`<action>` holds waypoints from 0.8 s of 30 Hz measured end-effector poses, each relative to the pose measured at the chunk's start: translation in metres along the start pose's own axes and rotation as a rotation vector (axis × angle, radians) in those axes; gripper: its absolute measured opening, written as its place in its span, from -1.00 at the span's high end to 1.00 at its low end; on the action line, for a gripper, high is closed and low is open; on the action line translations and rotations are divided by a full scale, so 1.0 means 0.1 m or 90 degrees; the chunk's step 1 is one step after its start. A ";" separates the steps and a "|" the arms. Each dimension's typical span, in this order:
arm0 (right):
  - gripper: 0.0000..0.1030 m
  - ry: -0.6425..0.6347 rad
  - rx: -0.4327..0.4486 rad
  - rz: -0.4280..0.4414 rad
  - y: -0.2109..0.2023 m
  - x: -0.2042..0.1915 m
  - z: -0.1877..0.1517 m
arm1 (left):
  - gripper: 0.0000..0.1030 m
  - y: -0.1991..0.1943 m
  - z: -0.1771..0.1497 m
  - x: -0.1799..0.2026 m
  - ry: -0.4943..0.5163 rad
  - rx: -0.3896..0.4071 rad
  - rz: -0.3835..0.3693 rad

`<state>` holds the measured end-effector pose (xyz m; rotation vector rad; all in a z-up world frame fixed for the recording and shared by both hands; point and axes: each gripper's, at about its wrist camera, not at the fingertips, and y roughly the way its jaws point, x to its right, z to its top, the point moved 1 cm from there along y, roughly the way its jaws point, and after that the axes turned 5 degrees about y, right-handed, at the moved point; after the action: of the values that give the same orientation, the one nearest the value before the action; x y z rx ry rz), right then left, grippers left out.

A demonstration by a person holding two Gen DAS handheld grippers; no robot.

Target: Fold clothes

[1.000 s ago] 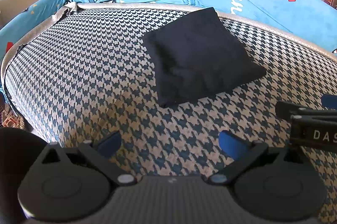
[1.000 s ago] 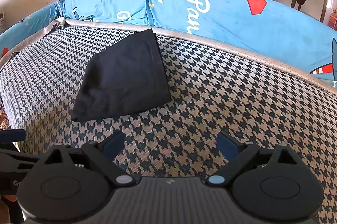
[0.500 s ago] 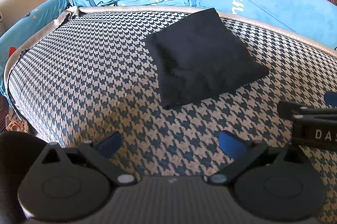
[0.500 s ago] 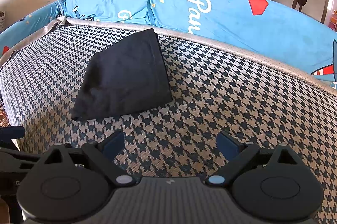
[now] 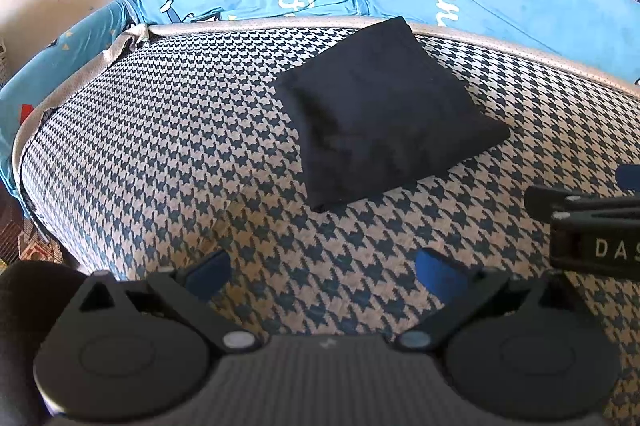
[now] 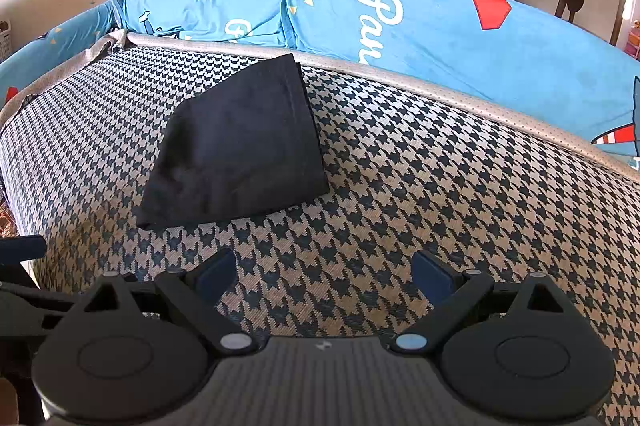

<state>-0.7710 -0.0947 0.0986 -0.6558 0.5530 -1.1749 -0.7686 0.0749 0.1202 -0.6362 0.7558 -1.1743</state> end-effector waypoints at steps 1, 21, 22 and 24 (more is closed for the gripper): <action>-0.85 0.000 0.000 0.000 0.00 0.00 0.00 | -1.00 0.00 0.00 0.00 -0.001 -0.001 0.000; -0.85 -0.004 -0.001 0.001 0.00 -0.01 0.00 | -1.00 -0.01 0.00 -0.02 -0.007 -0.006 -0.005; -0.85 -0.004 -0.001 0.001 0.00 -0.01 0.00 | -1.00 -0.01 -0.01 -0.02 -0.006 -0.006 -0.005; -0.85 -0.005 -0.002 0.001 0.00 -0.01 0.00 | -1.00 -0.01 0.00 -0.02 -0.007 -0.006 -0.005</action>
<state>-0.7711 -0.0932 0.0984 -0.6612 0.5490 -1.1696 -0.7695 0.0761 0.1211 -0.6529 0.7511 -1.1744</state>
